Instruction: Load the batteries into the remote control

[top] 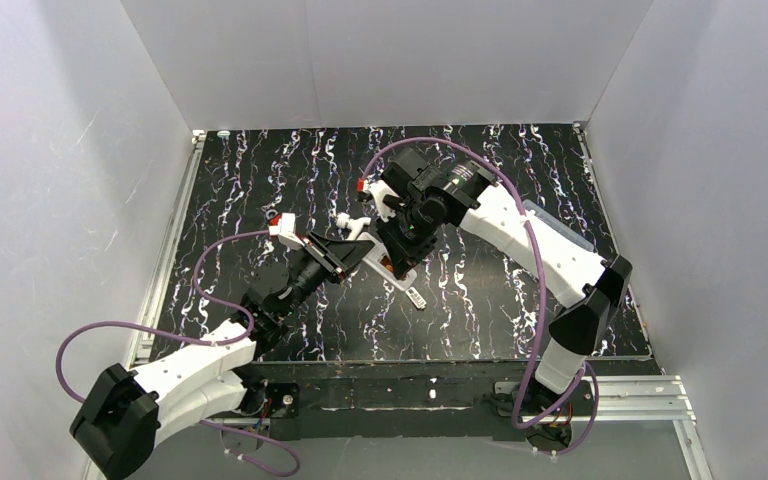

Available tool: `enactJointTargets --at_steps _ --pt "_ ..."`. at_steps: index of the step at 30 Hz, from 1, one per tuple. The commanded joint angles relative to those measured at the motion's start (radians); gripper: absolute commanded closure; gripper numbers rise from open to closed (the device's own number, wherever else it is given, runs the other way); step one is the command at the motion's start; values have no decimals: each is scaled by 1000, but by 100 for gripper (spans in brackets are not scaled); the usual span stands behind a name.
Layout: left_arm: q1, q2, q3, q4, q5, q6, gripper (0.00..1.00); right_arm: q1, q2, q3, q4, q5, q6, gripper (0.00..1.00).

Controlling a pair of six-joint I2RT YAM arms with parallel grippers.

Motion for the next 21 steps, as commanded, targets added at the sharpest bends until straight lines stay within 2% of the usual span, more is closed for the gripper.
enactJointTargets --at_steps 1,21 --pt "-2 -3 27 147 -11 3 100 0 3 9 -7 -25 4 88" --pt "-1 4 33 161 -21 -22 100 1 -14 -13 88 37 -19 86"
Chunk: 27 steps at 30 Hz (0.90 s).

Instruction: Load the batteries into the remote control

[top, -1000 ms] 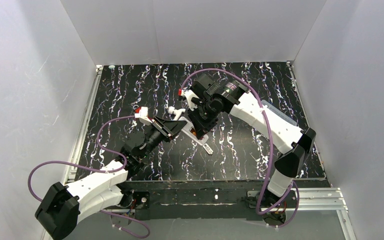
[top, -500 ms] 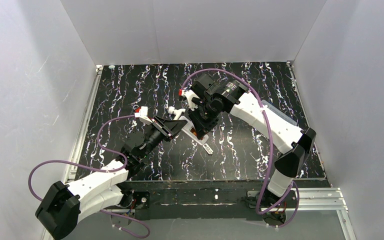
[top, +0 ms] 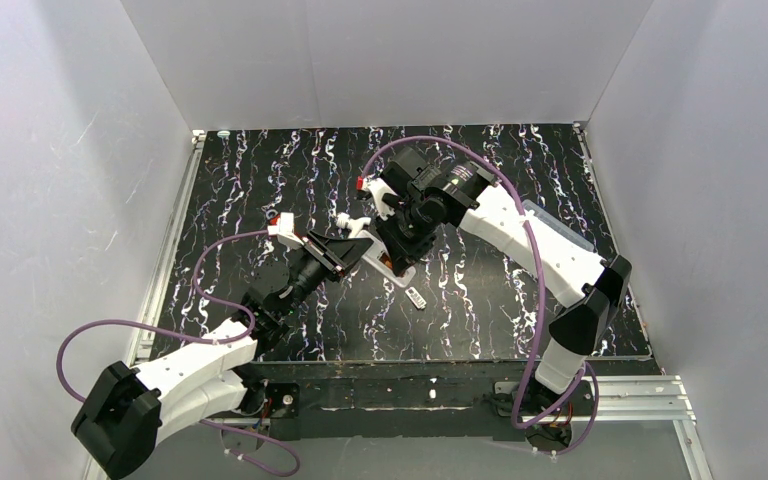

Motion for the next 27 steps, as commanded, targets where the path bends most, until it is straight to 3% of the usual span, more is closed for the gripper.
enactJointTargets --at_steps 1,27 --pt "-2 -12 33 142 -8 -20 100 2 -15 0 65 18 -10 86" --pt "-2 -24 43 136 -6 -2 100 3 -21 7 109 35 -16 81"
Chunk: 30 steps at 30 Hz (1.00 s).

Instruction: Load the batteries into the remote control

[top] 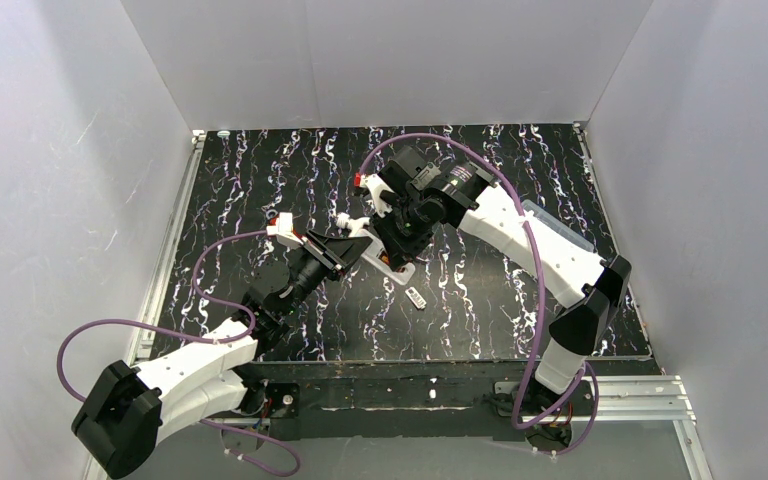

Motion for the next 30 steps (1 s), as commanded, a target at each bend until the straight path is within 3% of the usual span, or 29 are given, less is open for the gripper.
enactJointTargets --at_steps 1,30 --pt "-2 -31 44 130 15 -3 100 1 -22 2 62 -5 -12 80" --pt "-2 -10 44 130 3 -27 100 1 -30 -15 85 -31 -12 67"
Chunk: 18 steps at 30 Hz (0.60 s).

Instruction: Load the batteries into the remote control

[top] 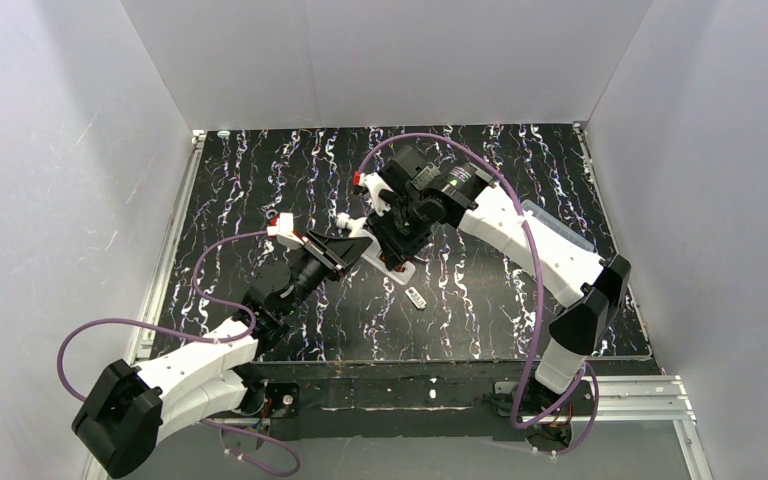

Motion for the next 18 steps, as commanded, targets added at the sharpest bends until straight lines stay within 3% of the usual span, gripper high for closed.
enactJointTargets --at_steps 1,18 --pt "-2 -12 42 137 7 -28 100 2 -31 2 50 -18 -11 66" --pt "-2 -13 35 138 7 -25 100 2 -51 28 52 35 -13 60"
